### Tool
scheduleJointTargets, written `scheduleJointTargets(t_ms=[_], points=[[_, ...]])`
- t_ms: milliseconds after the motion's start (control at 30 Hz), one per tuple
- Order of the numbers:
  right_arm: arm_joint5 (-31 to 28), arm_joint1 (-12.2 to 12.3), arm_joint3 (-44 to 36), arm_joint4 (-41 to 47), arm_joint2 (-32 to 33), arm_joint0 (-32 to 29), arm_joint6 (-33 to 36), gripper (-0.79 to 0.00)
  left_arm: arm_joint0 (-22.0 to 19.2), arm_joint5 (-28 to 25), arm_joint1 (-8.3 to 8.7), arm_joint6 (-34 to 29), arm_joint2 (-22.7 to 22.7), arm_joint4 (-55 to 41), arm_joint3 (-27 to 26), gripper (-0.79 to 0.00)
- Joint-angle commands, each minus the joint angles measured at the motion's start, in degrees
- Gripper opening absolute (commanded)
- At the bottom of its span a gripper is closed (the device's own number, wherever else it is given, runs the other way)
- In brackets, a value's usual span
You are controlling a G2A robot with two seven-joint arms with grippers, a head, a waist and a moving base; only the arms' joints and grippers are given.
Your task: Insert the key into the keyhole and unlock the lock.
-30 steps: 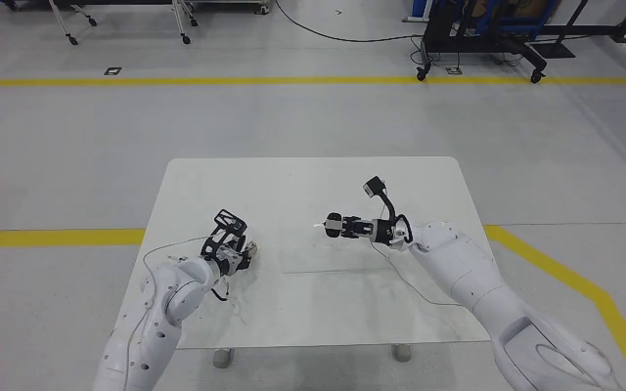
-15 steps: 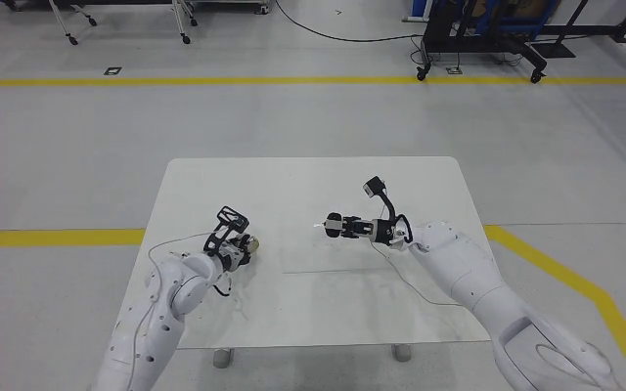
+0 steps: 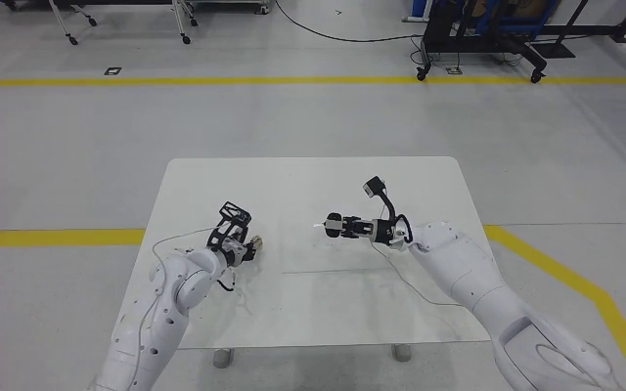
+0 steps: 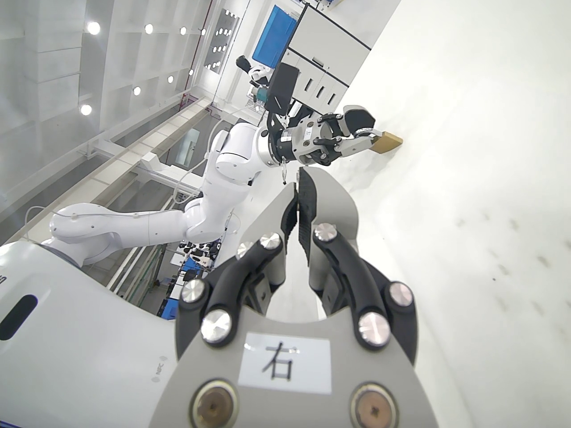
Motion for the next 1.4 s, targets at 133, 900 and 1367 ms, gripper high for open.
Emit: scheduleJointTargets(t_ms=[133, 900, 1367], points=[[0.0, 0.0, 0.0, 0.0, 0.0, 0.0, 0.0, -0.785, -0.5, -0.4, 0.0, 0.2, 0.1, 0.1, 0.3, -0.413], [0.0, 0.0, 0.0, 0.0, 0.0, 0.0, 0.0, -0.785, -2.2, -0.7, -0.27, -0.3, 1.8, 0.2, 1.6, -0.785], [0.0, 0.0, 0.0, 0.0, 0.0, 0.0, 0.0, -0.785, -1.3, -1.4, 0.11, -2.1, 0.7, -0.9, 0.4, -0.677]])
